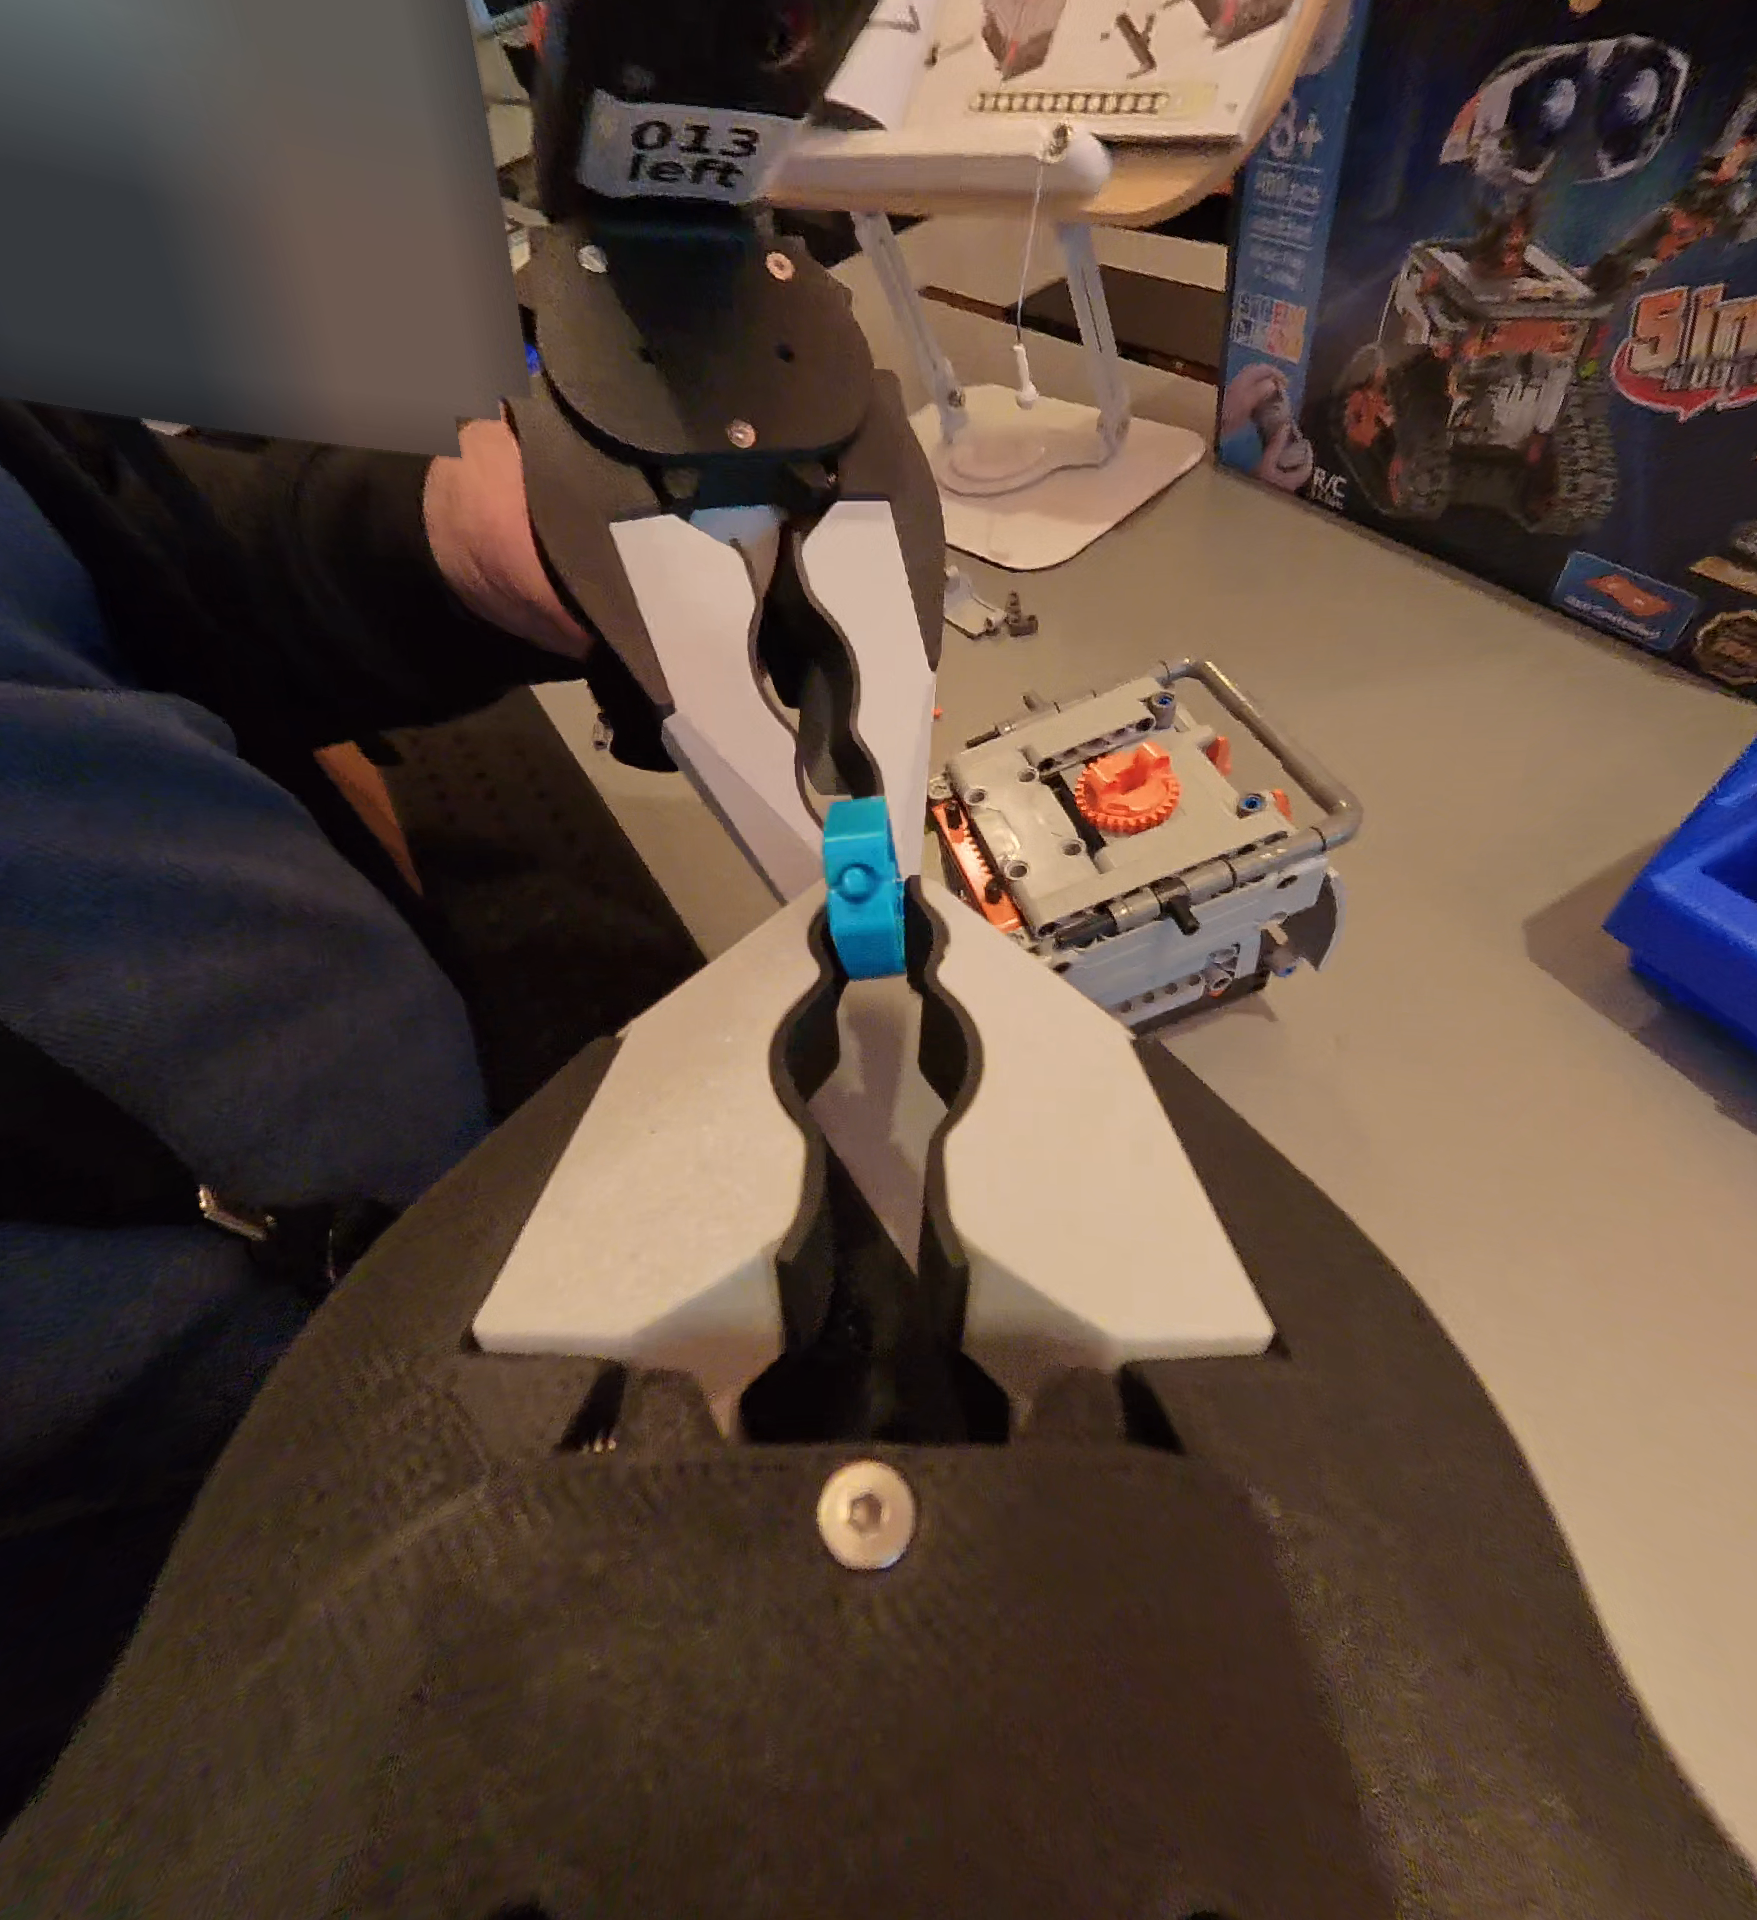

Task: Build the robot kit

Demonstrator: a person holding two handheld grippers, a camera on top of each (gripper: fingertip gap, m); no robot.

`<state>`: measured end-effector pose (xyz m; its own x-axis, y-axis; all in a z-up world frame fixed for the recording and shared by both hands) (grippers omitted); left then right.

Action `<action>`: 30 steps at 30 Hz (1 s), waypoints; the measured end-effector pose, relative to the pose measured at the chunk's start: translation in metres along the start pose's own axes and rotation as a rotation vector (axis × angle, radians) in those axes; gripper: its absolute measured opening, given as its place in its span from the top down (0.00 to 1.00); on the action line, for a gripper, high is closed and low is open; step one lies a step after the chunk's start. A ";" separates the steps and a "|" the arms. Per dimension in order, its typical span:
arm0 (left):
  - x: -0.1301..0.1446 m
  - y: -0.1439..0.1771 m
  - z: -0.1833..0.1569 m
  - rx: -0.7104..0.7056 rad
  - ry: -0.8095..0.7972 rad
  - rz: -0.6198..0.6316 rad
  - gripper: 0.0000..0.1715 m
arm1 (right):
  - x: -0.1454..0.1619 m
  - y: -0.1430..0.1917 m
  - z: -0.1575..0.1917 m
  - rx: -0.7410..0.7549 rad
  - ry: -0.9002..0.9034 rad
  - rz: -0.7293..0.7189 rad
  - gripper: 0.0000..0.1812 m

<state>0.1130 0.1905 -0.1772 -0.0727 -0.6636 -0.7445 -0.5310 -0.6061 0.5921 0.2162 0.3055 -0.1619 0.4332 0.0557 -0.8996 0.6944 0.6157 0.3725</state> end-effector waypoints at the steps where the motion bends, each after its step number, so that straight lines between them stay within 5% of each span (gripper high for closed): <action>1: 0.000 -0.001 0.000 -0.003 -0.007 0.006 0.96 | 0.000 0.000 -0.001 0.002 0.001 0.009 0.97; 9: -0.001 0.015 0.015 -0.219 -0.082 -0.021 0.77 | 0.004 0.014 -0.024 0.098 -0.077 -0.078 0.98; 17: 0.000 0.007 0.037 -0.440 -0.162 0.121 0.55 | 0.002 0.006 -0.043 0.185 -0.040 -0.059 0.98; 24: -0.010 -0.010 0.039 -0.477 -0.134 0.196 0.54 | 0.000 -0.003 -0.056 0.186 0.013 -0.047 0.97; 30: -0.007 -0.018 0.043 -0.463 -0.117 0.210 0.63 | -0.003 -0.002 -0.061 0.150 0.062 -0.043 0.97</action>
<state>0.0870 0.2247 -0.1956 -0.2459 -0.7544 -0.6087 -0.0676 -0.6131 0.7871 0.1782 0.3524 -0.1740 0.3687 0.0831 -0.9258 0.7912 0.4948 0.3595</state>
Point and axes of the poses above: each gripper's, where its closed fingertips meet, y back along the fingers, x out of its underside, z = x × y across the jaws, the point moved 9 cm from there along y, back along the fingers, and after that the axes turned 1 degree about -y, right-handed, at the moved point
